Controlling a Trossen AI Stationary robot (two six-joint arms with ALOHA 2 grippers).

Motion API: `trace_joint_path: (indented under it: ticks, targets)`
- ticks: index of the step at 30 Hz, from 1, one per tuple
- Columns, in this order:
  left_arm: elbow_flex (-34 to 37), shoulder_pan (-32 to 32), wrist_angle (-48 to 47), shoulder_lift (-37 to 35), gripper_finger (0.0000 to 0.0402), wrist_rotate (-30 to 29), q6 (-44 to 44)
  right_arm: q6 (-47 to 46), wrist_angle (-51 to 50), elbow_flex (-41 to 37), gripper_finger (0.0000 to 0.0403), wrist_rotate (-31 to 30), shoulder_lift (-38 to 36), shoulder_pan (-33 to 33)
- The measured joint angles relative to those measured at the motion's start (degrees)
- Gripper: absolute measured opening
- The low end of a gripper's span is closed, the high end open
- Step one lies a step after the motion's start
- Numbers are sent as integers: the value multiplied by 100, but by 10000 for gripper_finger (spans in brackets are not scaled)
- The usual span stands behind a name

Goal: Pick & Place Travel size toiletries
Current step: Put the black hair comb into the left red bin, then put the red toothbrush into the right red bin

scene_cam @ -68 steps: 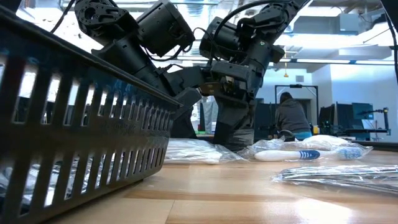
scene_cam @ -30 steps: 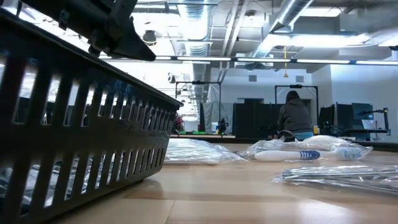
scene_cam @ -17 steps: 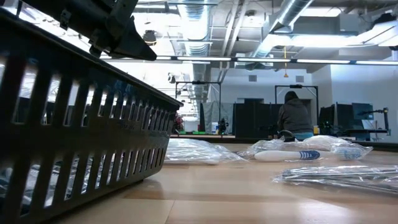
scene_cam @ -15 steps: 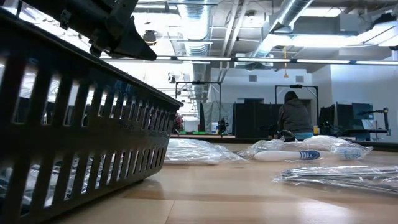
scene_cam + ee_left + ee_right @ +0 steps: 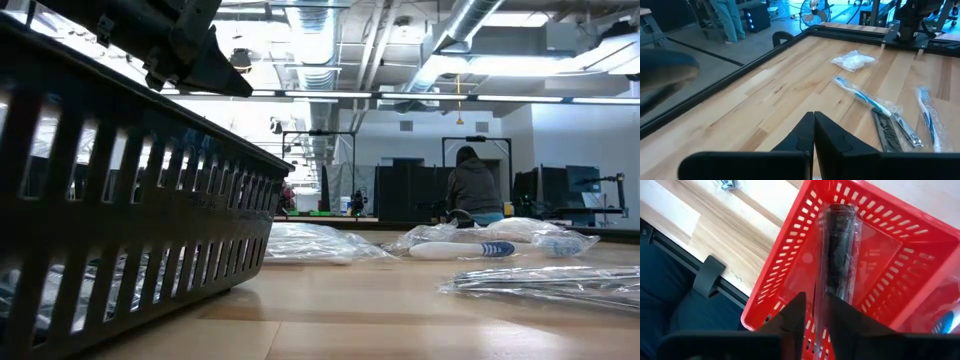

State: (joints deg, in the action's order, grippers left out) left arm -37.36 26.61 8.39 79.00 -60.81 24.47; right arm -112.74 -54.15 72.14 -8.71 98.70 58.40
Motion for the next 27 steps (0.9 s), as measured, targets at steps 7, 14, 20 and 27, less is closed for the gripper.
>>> trace_joint_path:
  ticks: [7,14,20,27]
  targets:
    - [-2,-93,89,15,2,513,-26,306,-4,-2,159,-63,-288,12]
    - [-9,-294,162,76,2,1381,-534,1184,-13,0,208,-1127,-868,-93]
    - [-9,-382,126,72,2,1977,-1044,2626,-13,0,213,-2191,-1263,-405]
    - [-9,-382,-70,67,6,2216,-1398,3566,63,0,201,-2498,-1410,-675]
